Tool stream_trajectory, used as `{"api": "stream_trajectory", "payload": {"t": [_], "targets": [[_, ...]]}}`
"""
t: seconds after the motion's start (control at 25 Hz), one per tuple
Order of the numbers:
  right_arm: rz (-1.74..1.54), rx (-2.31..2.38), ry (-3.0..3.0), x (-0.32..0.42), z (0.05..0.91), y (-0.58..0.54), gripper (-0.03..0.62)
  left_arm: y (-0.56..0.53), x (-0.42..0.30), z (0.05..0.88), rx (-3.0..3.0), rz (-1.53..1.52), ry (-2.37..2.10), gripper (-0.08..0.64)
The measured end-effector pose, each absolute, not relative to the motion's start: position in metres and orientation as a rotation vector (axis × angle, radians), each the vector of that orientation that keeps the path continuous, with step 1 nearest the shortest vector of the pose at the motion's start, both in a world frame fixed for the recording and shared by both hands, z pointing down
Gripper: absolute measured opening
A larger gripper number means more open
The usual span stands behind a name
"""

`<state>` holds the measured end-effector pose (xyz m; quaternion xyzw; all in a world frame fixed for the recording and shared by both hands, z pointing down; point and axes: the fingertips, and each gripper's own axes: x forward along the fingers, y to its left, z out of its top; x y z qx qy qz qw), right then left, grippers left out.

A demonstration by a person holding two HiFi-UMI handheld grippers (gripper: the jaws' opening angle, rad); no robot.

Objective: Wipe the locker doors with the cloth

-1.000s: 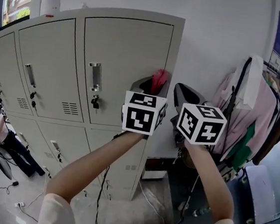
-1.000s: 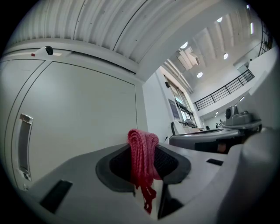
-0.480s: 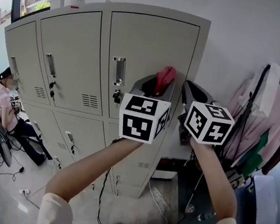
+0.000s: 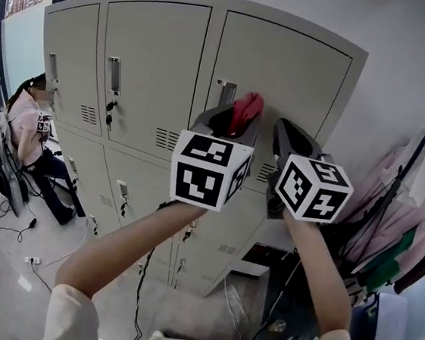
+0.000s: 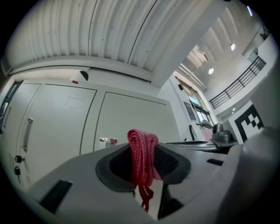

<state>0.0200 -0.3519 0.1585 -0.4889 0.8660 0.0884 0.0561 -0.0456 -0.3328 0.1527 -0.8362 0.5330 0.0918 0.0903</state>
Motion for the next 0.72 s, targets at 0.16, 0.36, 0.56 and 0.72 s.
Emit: {"api": "stream_trajectory", "payload": {"t": [0.16,0.36,0.56,0.72], "targets": [[0.266,-1.446,2.653,0.0,0.164,-0.354,0.002,-0.336,-0.074,0.162,-2.463,0.257,1.654,0.123],[0.266,-1.406,2.676,-0.017,0.166,-0.354,0.002,-0.343,-0.106,0.179,-2.423,0.209,1.736,0.123],[0.244,-1.385,2.679,-0.026,0.171,-0.355,0.002,-0.365,-0.128,0.193,-2.403,0.163,1.826,0.124],[0.26,-1.394,2.697,-0.025,0.176,-0.355,0.002,-0.376,-0.135,0.2,-2.393,0.152,1.856,0.124]]}}
